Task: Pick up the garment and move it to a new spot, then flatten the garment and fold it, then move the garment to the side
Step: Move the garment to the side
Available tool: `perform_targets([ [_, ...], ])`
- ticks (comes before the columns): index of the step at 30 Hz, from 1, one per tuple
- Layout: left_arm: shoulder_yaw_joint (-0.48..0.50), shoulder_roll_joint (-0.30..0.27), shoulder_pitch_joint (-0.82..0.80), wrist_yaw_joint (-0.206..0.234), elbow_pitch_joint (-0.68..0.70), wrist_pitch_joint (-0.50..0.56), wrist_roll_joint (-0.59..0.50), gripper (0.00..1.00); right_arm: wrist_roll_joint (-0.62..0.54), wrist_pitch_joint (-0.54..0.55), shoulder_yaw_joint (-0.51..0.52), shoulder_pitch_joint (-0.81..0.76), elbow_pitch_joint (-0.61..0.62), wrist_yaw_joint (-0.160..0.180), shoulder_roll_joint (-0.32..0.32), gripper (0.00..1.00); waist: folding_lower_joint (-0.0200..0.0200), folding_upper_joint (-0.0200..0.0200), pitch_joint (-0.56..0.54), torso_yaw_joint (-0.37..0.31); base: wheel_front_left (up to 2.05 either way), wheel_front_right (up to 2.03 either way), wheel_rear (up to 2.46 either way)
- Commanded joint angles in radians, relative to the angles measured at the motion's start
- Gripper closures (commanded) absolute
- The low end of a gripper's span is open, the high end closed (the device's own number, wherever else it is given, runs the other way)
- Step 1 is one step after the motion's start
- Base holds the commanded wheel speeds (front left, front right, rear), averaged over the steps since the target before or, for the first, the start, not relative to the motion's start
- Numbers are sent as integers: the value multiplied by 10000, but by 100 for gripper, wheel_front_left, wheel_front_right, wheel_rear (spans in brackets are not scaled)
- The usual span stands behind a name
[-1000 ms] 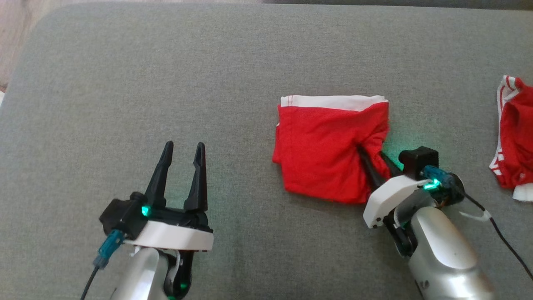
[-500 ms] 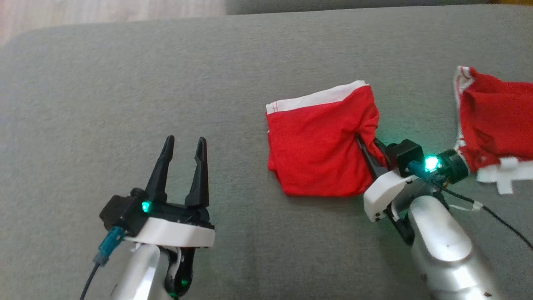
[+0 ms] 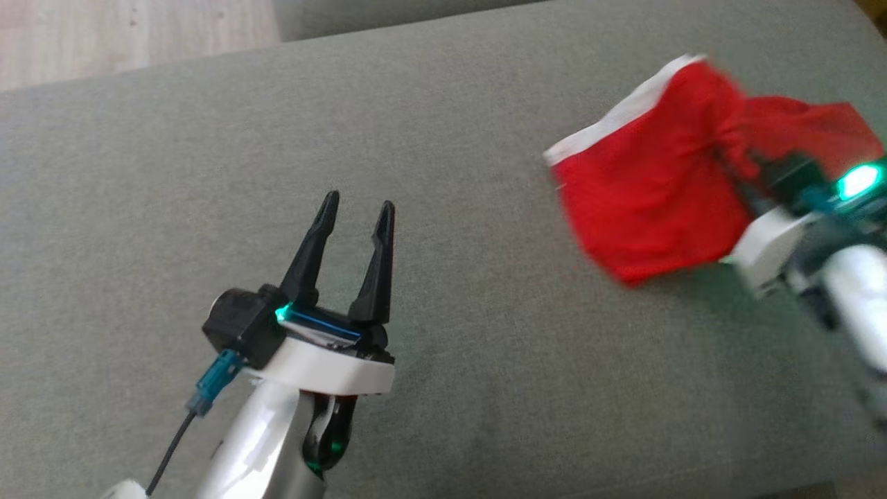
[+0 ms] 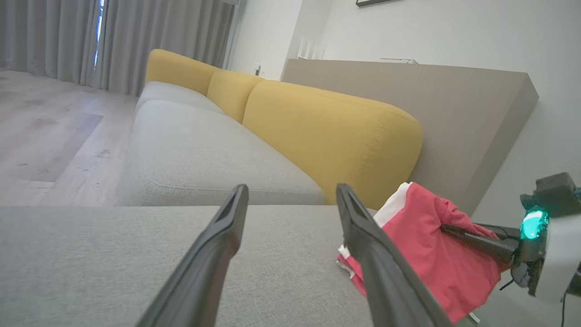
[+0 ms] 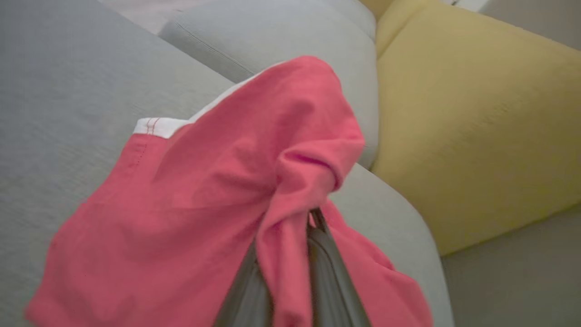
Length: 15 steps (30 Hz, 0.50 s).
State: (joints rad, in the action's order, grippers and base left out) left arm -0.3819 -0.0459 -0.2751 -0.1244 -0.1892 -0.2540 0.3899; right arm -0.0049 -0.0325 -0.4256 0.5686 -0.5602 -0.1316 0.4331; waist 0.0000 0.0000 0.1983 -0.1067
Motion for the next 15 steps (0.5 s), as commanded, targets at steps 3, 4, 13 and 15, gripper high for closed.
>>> perform_targets([
  [3, 164, -43, -503, 0, 375, -78, 64, 0, 611, 234, -161, 532, 260, 9, 1079, 100, 0, 0, 356, -163, 0, 0, 0],
  [4, 135, -43, -560, 1, 362, -78, 72, 0, 866, 326, -191, 630, 97, 9, 1550, 100, 0, 0, 496, -158, 0, 0, 0],
  [13, 290, -43, -804, -20, 274, -78, -12, 0, 1358, 355, 22, 734, -875, 9, 2425, 100, 0, 0, 1010, 51, 0, 0, 0],
  [15, 347, -43, -847, -26, 265, -78, -32, 0, 1367, 384, 90, 725, -1091, 9, 2500, 100, 0, 0, 1114, 120, 0, 0, 0],
])
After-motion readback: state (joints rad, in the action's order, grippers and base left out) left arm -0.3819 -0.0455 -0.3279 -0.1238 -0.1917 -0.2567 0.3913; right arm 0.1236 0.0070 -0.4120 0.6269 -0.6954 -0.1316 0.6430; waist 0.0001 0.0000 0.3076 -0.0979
